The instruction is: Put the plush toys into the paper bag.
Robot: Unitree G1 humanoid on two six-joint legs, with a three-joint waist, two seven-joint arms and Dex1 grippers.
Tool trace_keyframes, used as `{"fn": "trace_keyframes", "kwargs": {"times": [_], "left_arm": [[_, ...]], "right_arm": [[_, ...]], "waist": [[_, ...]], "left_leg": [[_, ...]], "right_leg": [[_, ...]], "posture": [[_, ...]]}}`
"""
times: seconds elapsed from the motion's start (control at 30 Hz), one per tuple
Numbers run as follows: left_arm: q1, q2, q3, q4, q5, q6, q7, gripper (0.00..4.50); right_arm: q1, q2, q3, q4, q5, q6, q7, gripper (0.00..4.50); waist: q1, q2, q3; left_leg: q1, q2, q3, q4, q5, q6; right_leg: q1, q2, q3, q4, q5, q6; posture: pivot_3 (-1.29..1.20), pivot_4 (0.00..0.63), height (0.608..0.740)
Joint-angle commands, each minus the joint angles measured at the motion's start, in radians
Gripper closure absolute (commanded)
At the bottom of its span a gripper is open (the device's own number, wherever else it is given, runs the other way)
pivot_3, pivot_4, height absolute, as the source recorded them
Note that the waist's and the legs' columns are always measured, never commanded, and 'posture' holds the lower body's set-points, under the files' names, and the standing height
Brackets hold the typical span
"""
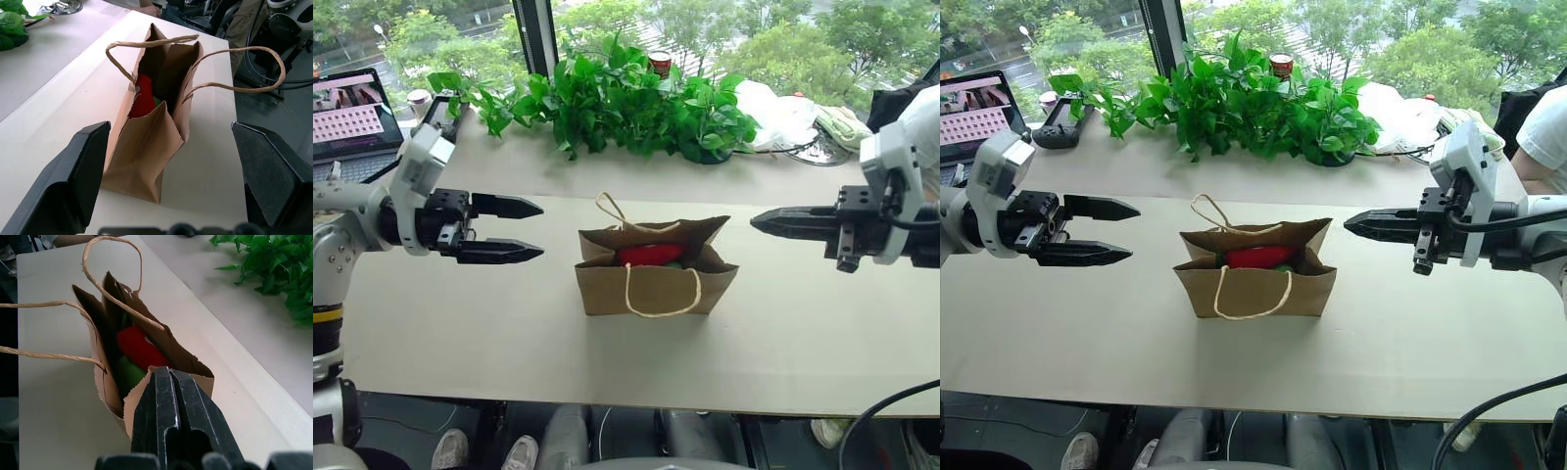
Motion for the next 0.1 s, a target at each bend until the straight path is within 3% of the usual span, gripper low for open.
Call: {"fn": "trace_keyframes", "kwargs": {"times": [0.03, 0.1], "left_arm": [[-0.011, 0.004, 0.019, -0.006, -0.006, -0.027, -0.008, 0.25], [-0.016, -0.001, 0.016, 0.001, -0.003, -0.036, -0.006, 0.25]], "right_arm": [[0.001, -0.024, -0.015, -0.019, 0.001, -0.012, -0.004, 4.50], [0.003, -0.029, -0.011, -0.018, -0.001, -0.014, -0.004, 4.50]], "waist": [[-0.001, 0.000, 0.000], [-0.002, 0.000, 0.000]], "left_leg": [[0.000, 0.000, 0.000, 0.000, 0.000, 0.000], [0.000, 0.000, 0.000, 0.000, 0.000, 0.000]], "right_leg": [[0.000, 0.000, 0.000, 0.000, 0.000, 0.000], [0.000, 0.000, 0.000, 0.000, 0.000, 0.000]], "posture": [[0.00, 0.150, 0.740], [0.00, 0.150, 0.740]]}}
